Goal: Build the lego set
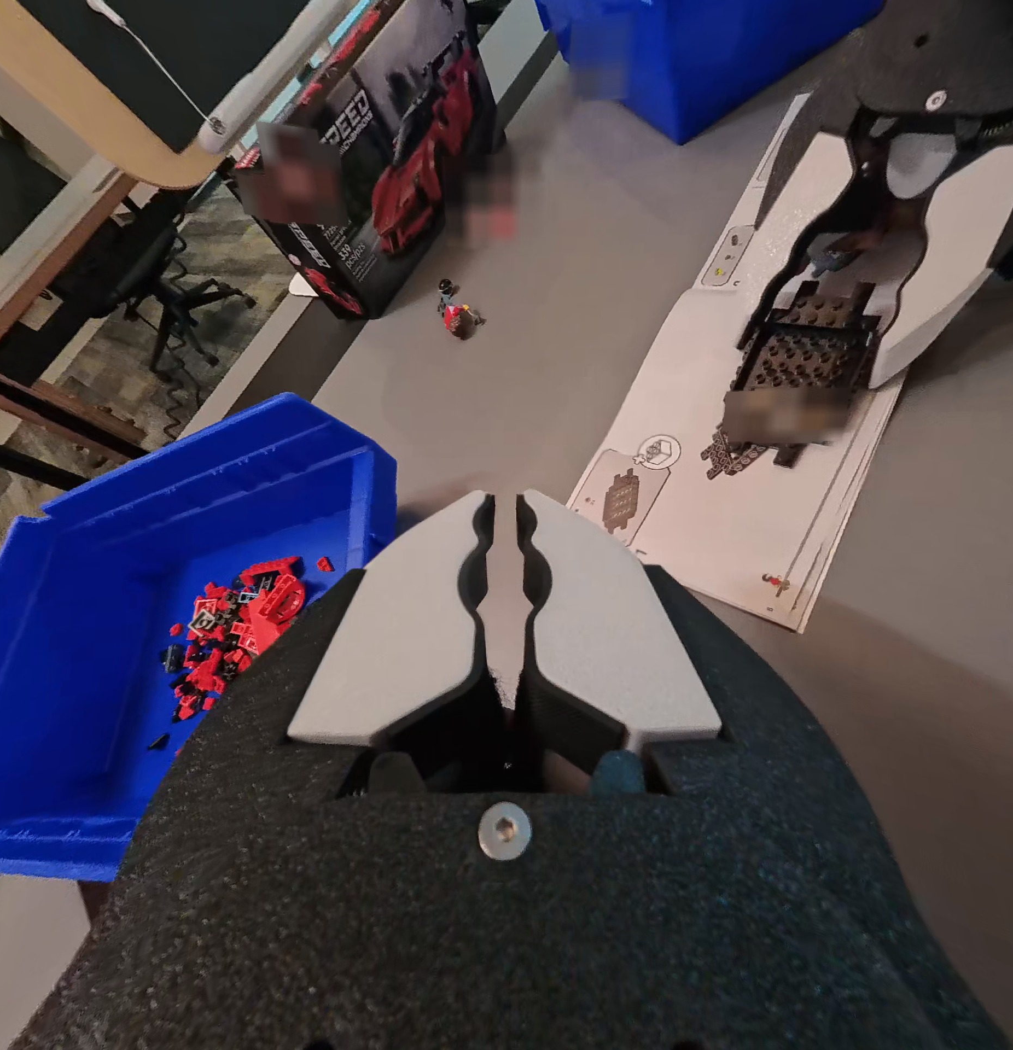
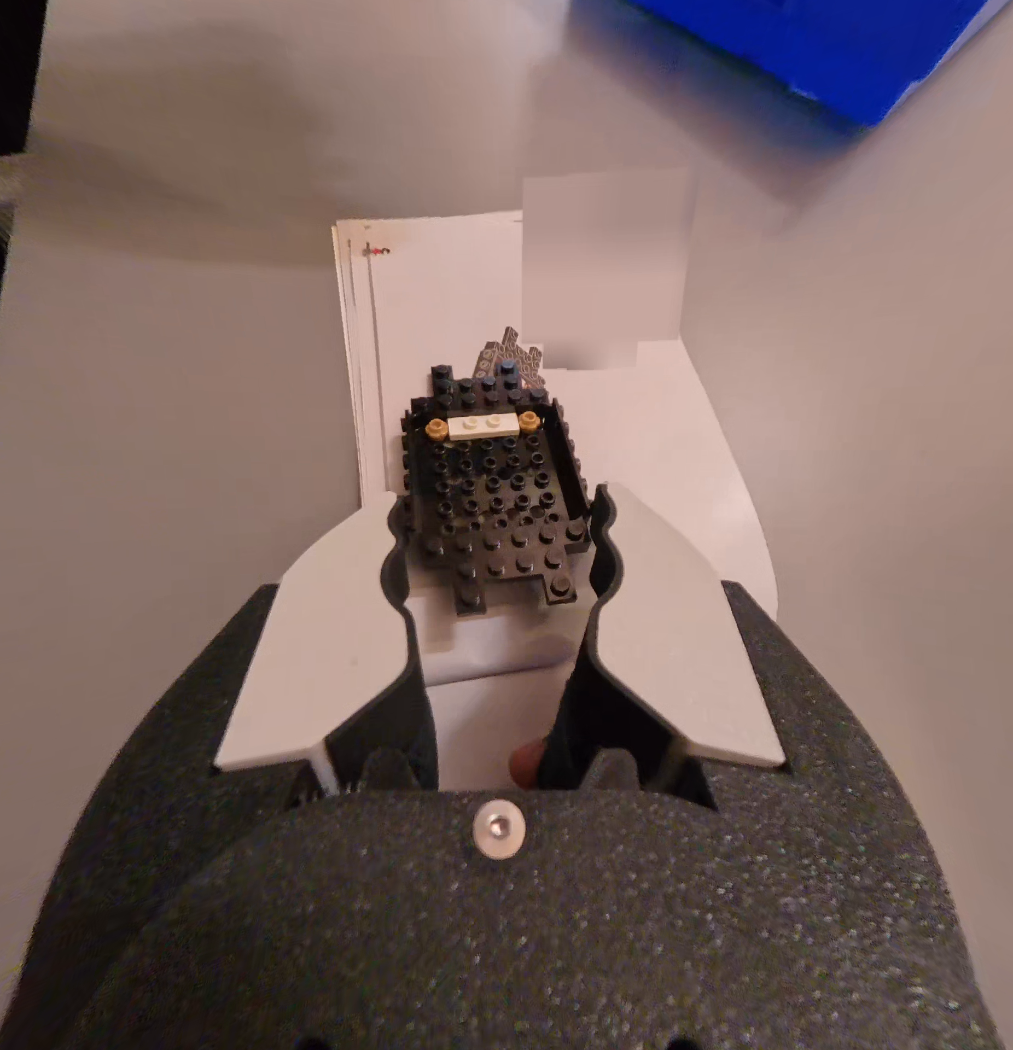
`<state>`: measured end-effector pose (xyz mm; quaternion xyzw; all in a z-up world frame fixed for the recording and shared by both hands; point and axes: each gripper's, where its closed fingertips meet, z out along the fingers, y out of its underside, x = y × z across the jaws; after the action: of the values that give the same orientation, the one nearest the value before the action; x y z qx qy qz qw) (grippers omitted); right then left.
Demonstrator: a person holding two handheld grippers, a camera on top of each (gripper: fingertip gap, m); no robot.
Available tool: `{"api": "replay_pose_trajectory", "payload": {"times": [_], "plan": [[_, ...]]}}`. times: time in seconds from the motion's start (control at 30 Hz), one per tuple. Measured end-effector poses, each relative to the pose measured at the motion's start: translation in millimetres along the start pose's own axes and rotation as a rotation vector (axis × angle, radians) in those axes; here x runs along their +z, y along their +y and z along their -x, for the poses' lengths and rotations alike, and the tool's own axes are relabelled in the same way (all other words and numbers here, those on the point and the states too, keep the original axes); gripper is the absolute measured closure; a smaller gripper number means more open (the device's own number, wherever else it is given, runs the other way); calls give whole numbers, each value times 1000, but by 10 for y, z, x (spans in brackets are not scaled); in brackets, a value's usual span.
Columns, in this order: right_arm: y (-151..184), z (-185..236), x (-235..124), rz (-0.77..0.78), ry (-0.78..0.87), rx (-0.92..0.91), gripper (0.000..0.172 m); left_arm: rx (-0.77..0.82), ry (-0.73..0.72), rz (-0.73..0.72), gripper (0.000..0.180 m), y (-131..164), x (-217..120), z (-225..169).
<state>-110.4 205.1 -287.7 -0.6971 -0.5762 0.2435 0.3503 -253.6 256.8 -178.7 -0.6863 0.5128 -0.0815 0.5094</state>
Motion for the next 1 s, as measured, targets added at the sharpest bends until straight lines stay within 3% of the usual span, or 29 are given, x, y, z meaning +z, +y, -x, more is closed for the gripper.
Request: {"api": "replay_pose_trajectory", "payload": {"times": [0.47,0.87,1.0], "plan": [[71,6,35,47,-41,51,110,47,-22,-54,168,-160,-50,59],[67,4,36,45,-40,48,110,27,0,21,159,-56,-8,29],[-42,5,-66,-51,-2,12,110,33,6,11,158,-84,5,14]]}}
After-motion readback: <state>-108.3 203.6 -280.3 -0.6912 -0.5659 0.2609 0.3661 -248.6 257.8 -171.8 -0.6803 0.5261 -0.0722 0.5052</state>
